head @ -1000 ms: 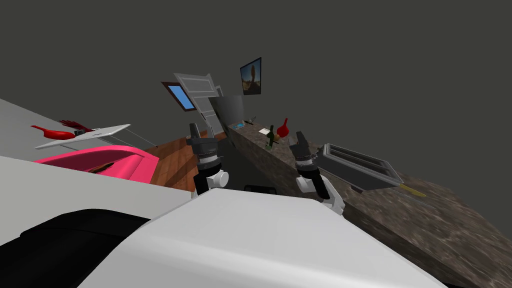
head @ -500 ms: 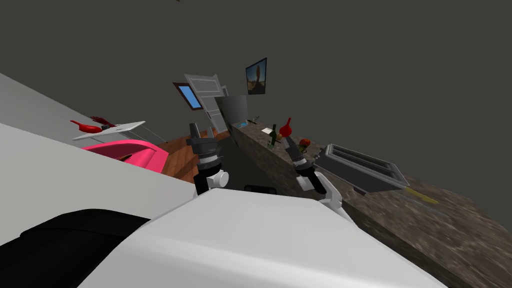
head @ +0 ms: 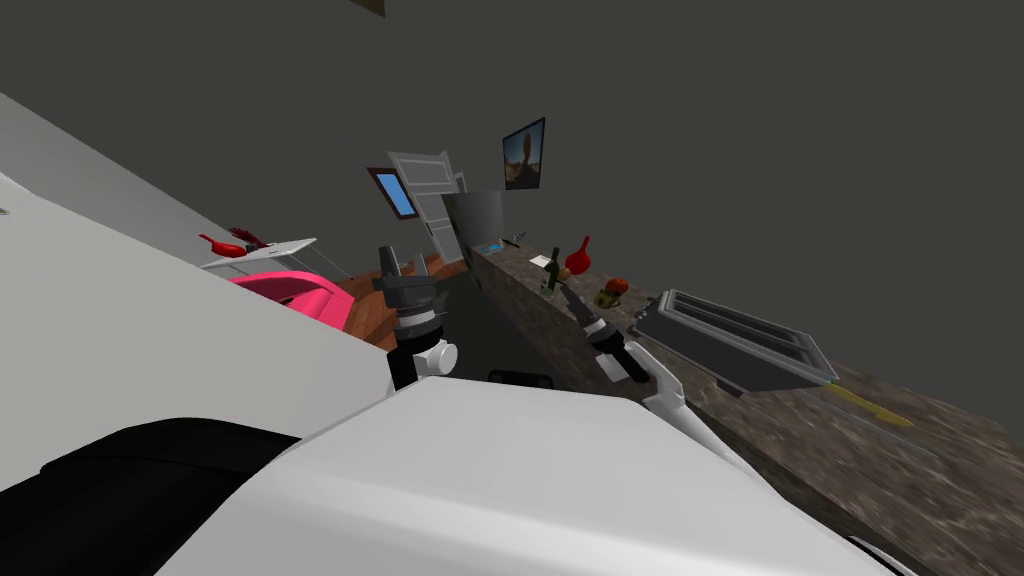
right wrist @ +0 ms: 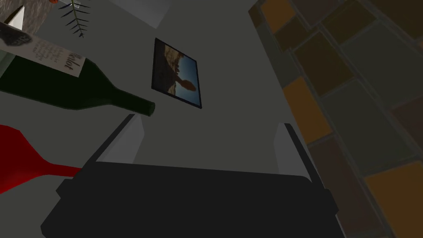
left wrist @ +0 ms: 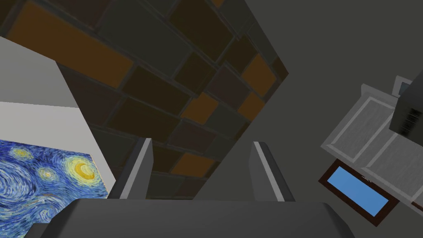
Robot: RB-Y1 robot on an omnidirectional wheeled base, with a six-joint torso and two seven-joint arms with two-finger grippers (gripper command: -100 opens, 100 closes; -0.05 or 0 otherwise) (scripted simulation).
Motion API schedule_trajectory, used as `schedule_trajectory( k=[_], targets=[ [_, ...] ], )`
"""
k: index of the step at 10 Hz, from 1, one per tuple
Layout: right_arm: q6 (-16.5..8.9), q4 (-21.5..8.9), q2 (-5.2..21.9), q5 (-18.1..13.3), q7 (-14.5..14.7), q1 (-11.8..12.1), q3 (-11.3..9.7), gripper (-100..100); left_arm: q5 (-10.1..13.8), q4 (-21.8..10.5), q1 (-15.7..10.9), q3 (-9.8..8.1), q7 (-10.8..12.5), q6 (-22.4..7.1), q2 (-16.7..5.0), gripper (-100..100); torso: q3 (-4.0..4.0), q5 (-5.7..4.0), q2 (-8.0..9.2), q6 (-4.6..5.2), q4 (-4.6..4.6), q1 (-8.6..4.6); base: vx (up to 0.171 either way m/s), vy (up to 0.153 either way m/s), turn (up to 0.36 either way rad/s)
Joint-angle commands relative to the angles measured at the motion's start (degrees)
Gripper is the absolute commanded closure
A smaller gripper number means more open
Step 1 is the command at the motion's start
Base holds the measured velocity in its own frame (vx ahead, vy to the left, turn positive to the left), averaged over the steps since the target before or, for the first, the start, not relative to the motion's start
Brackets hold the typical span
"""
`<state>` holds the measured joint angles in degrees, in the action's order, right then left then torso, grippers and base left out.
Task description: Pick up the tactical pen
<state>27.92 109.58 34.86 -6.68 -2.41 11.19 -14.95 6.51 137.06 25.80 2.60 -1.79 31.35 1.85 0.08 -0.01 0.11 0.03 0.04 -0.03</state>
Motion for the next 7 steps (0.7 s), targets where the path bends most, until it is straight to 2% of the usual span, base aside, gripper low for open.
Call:
schedule_trajectory(
  k=[1, 2, 3, 4, 5, 6, 7],
  targets=[
    [0.3, -2.9, 2.9, -1.1, 0.2, -1.8, -1.9, -100, 0.0, 0.0, 0.0, 0.00, 0.0, 0.0, 0.0, 0, 0.00, 0.00, 0.00, 0.00, 0.00, 0.00, -0.040, 0.021, 0.148],
    [0.3, -4.1, 3.4, -1.1, 0.2, -1.8, -1.9, -100, 0.0, 0.0, 0.0, 0.00, 0.0, 0.0, 0.0, 0, -0.01, 0.01, -0.01, -0.03, 0.00, 0.03, -0.025, 0.018, 0.096],
    [0.3, -4.1, 3.4, -1.1, 0.2, -1.8, -1.9, -100, 0.0, 0.0, 0.0, 0.00, 0.0, 0.0, 0.0, 0, -0.03, 0.01, -0.05, 0.00, -0.01, 0.03, -0.007, 0.008, -0.010],
    [0.6, -6.3, 6.1, -2.2, 0.5, -3.2, -3.7, -100, 0.0, 0.0, 0.0, 0.00, 0.0, 0.0, 0.0, 0, -0.06, 0.00, -0.10, 0.01, -0.02, 0.00, -0.019, 0.022, 0.108],
    [0.6, -7.3, 6.1, -2.2, 0.5, -3.2, -3.7, -100, 0.0, 0.0, 0.0, 0.00, 0.0, 0.0, 0.0, 0, -0.06, 0.01, -0.10, -0.02, -0.02, 0.03, -0.017, 0.019, 0.139],
    [0.9, -9.4, 8.4, -3.3, 0.8, -4.7, -5.5, -100, 0.0, 0.0, 0.0, 0.00, 0.0, 0.0, 0.0, 0, -0.06, 0.00, -0.10, -0.01, -0.02, 0.03, -0.014, 0.029, 0.196],
    [0.9, -10.5, 8.7, -3.3, 0.8, -4.7, -5.5, -100, 0.0, 0.0, 0.0, 0.00, 0.0, 0.0, 0.0, 0, -0.07, 0.01, -0.12, -0.03, -0.03, 0.06, -0.009, 0.025, 0.070]
  ],
)
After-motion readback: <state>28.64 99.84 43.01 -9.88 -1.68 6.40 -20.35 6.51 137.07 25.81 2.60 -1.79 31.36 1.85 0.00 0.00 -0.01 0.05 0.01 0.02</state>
